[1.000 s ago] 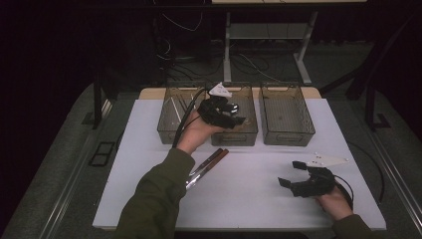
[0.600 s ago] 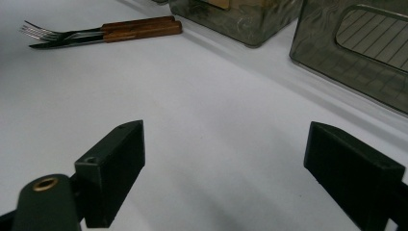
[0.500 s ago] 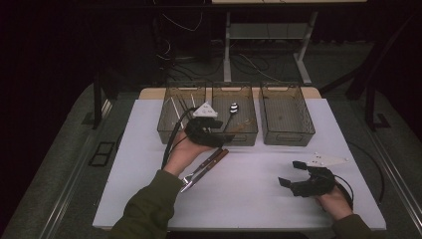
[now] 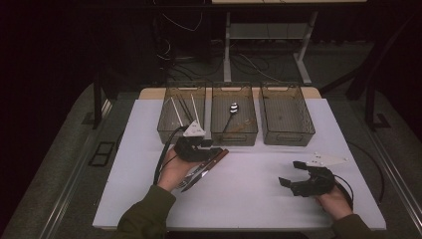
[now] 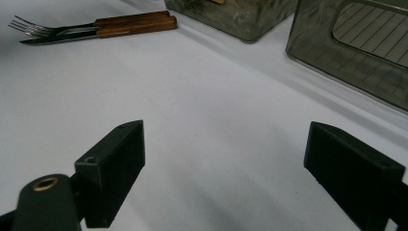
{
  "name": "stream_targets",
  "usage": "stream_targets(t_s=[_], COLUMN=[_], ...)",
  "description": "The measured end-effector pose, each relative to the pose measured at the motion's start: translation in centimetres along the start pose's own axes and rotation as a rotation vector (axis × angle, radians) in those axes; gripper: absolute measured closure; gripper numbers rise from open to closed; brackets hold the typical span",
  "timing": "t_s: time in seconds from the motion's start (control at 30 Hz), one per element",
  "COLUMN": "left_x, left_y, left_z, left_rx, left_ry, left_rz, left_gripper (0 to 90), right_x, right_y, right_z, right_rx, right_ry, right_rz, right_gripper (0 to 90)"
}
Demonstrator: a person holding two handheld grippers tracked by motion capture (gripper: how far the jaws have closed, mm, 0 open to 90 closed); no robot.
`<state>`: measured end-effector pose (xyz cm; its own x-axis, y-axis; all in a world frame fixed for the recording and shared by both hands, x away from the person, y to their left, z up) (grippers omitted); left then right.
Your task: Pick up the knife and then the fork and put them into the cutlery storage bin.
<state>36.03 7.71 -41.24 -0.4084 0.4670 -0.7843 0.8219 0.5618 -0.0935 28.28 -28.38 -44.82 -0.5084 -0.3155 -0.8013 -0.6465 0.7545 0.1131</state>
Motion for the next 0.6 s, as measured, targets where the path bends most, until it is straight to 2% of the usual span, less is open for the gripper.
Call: stream_targets(t_s=[0.07, 0.17, 0.37, 0.6], left_x=[0.7, 1.6, 3.5, 4.5], left_y=[0.1, 0.3, 0.7, 0.5], left_z=[0.1, 0.0, -0.2, 0.0], left_rx=[-0.013, -0.022, -0.025, -0.039], left_ry=[0.033, 0.059, 0.109, 0.147], left_rz=[0.010, 0.003, -0.038, -0.049], left_gripper=[62.7, 65.2, 68.3, 71.8], right_x=[0.0, 0.0, 0.0, 0.0], right_y=[0.0, 0.0, 0.0, 0.0], right_z=[0.0, 0.0, 0.0, 0.0], right_rx=[0.000, 0.002, 0.001, 0.002], right_ry=[-0.001, 0.002, 0.001, 0.002], right_rz=[0.001, 0.001, -0.003, -0.003], right_gripper=[14.4, 14.4, 14.4, 14.4])
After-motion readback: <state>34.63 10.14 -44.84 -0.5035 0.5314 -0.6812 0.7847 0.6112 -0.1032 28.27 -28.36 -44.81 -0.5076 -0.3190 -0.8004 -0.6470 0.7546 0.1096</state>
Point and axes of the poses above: each handheld gripper's, and its own axes: z roughly forward along the jaws, x roughly out of its underside, y roughly to its left, the point moved 2 cm from there along z, roughly forward along the jaws, and after that the axes turned 2 degrees about x, right-handed, at the moved point
